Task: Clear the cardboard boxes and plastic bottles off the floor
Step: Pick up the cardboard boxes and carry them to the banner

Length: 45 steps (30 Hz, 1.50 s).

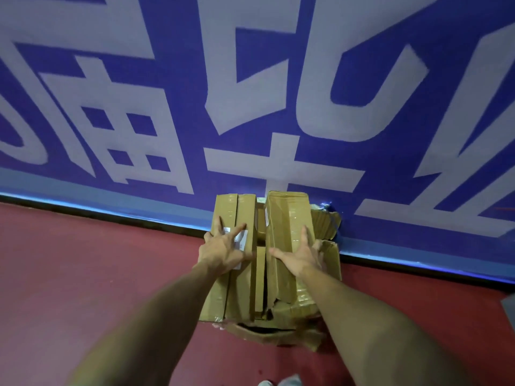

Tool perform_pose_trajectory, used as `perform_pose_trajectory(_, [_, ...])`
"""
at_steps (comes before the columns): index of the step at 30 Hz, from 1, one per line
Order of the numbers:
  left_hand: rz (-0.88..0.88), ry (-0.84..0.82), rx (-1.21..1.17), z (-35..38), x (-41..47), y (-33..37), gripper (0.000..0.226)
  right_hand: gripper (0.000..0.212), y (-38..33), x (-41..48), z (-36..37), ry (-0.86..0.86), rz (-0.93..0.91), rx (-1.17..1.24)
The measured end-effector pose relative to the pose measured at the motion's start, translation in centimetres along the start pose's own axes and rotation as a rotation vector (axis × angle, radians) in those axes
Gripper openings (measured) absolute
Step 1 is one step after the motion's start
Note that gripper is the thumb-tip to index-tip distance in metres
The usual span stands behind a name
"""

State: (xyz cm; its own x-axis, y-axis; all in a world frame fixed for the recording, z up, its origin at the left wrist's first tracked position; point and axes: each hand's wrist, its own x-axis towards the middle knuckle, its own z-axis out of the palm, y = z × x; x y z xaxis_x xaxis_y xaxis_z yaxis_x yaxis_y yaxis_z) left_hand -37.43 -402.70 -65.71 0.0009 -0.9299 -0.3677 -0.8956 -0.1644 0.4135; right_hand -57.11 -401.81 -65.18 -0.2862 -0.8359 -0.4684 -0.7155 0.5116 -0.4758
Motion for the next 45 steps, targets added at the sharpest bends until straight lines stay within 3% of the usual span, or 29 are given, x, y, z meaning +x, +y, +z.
perform_pose_trajectory(6, [-0.023,0.05,-0.052,12.6,10.2,-8.1,0.089,0.118,4.1,10.3,12.4,-0.074,-0.001,0.072])
perform_pose_trajectory(11, [0.021,-0.003,-0.046,19.1,15.9,-12.3,0.09,0.119,7.9,15.9,18.9,-0.051,0.035,0.106])
perform_pose_trajectory(19, [0.079,0.005,-0.011,20.4,16.2,-14.3,0.083,0.118,9.9,15.7,22.4,0.067,0.123,0.198])
perform_pose_trajectory(24, [0.122,-0.001,-0.023,19.9,16.6,-14.3,0.084,0.115,9.3,15.2,22.4,0.127,0.095,0.13])
perform_pose_trajectory(28, [0.104,-0.027,-0.03,19.9,15.8,-13.8,0.083,0.126,9.3,14.8,22.9,0.105,0.036,0.119])
perform_pose_trajectory(39, [-0.005,-0.346,0.134,22.4,17.1,-16.0,0.112,0.101,11.8,15.0,23.8,-0.087,-0.124,-0.327])
perform_pose_trajectory(45, [0.05,-0.282,0.169,24.0,17.8,-15.5,0.107,0.096,12.5,16.7,24.1,-0.188,-0.203,-0.522])
